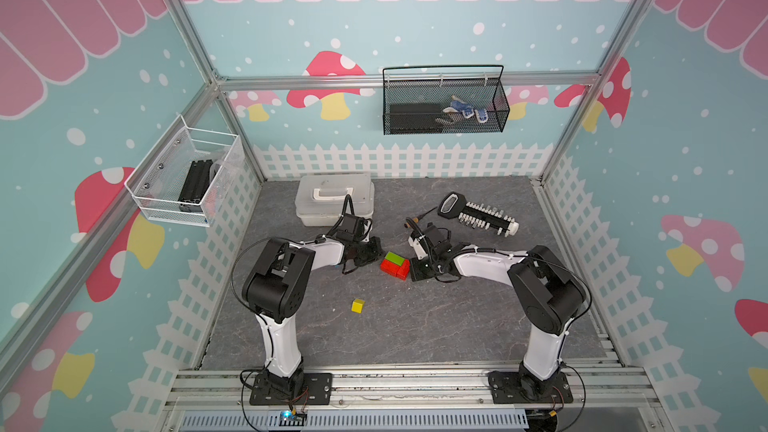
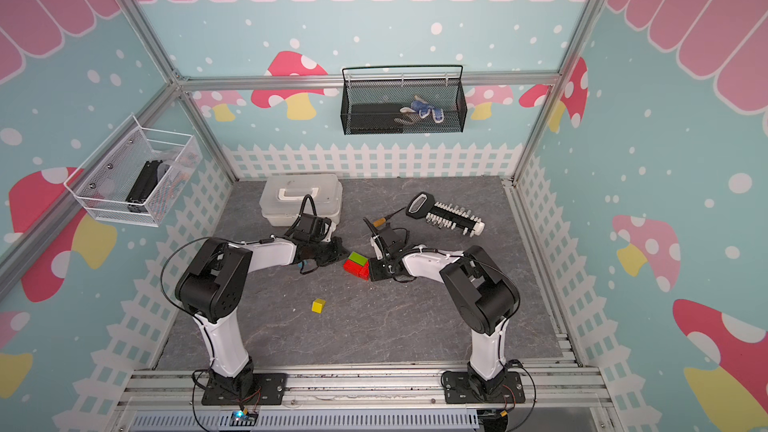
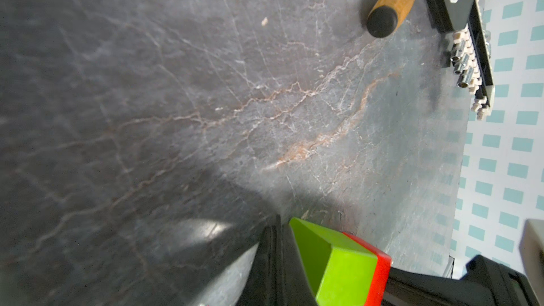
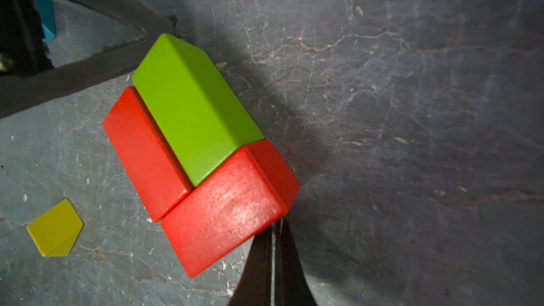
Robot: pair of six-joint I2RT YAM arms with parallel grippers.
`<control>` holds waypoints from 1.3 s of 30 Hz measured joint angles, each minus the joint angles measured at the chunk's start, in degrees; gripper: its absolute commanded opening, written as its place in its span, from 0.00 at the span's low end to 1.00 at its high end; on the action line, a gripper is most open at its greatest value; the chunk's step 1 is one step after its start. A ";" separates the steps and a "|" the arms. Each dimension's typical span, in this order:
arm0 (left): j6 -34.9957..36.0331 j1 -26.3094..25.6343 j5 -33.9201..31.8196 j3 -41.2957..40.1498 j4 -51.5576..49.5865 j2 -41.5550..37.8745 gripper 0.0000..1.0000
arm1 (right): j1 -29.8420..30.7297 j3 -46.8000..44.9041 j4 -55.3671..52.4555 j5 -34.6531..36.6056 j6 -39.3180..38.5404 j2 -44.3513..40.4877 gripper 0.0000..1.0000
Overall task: Assemble a piece of candy with building blocks
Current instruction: Adjust the building blocks at the center of the board, then pick up the building block from the center of the board.
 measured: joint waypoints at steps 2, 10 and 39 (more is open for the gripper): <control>0.02 0.52 -0.66 -0.17 -0.44 -1.03 0.00 | 0.00 -0.09 -1.03 1.46 -0.17 -0.70 0.00; 3.52 4.11 -9.07 -0.52 -7.54 -16.83 0.04 | 0.76 -0.46 -7.23 9.01 -0.57 -13.51 0.24; -10.78 14.53 -26.03 -24.20 -27.65 -69.75 0.50 | 16.50 47.30 -17.53 9.99 -6.62 21.79 0.72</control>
